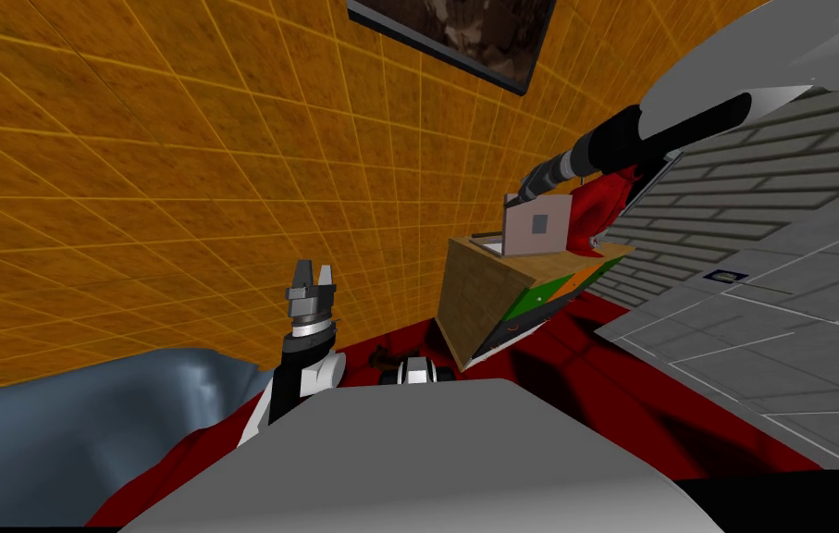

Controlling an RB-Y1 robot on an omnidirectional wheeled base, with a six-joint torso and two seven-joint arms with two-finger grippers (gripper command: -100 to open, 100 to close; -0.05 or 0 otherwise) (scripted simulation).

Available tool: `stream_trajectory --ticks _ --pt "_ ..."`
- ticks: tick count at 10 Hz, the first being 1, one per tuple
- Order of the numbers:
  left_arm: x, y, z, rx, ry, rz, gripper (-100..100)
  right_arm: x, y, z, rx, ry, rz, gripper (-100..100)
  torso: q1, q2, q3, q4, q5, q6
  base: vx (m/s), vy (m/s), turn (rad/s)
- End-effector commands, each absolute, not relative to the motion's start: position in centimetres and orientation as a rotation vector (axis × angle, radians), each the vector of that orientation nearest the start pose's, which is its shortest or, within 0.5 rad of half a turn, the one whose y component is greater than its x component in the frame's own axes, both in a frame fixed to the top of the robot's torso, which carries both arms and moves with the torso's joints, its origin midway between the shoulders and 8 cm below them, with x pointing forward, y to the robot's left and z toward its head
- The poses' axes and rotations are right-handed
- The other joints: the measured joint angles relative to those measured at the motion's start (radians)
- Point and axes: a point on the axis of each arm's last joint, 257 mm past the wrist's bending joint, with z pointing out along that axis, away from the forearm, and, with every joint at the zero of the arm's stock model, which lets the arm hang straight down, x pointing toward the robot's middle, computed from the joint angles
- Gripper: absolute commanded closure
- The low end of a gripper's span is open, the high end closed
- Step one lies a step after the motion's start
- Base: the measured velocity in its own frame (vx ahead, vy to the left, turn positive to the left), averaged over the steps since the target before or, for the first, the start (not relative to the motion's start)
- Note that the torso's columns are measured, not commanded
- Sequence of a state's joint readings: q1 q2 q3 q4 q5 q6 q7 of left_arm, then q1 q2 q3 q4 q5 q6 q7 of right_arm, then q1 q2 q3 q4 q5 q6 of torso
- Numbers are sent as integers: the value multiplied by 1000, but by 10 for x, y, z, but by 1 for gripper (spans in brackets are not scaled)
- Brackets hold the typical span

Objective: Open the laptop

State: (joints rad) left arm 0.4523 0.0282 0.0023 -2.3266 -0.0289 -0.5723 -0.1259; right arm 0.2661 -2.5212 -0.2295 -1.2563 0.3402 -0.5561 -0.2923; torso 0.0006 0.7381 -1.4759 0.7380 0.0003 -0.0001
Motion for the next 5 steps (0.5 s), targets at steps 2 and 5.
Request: stream_trajectory --ticks 2,5 --pt "323 262 72 -446 560 -1215 0 557 -419 255 -964 1757 -590 -100 -1 -1 -1 0 0 0 13 24 -17" --pt "323 262 72 -446 560 -1215 0 557 -420 256 -962 1757 -592 -100 -1 0 0 0 -1 0 5 4 2"
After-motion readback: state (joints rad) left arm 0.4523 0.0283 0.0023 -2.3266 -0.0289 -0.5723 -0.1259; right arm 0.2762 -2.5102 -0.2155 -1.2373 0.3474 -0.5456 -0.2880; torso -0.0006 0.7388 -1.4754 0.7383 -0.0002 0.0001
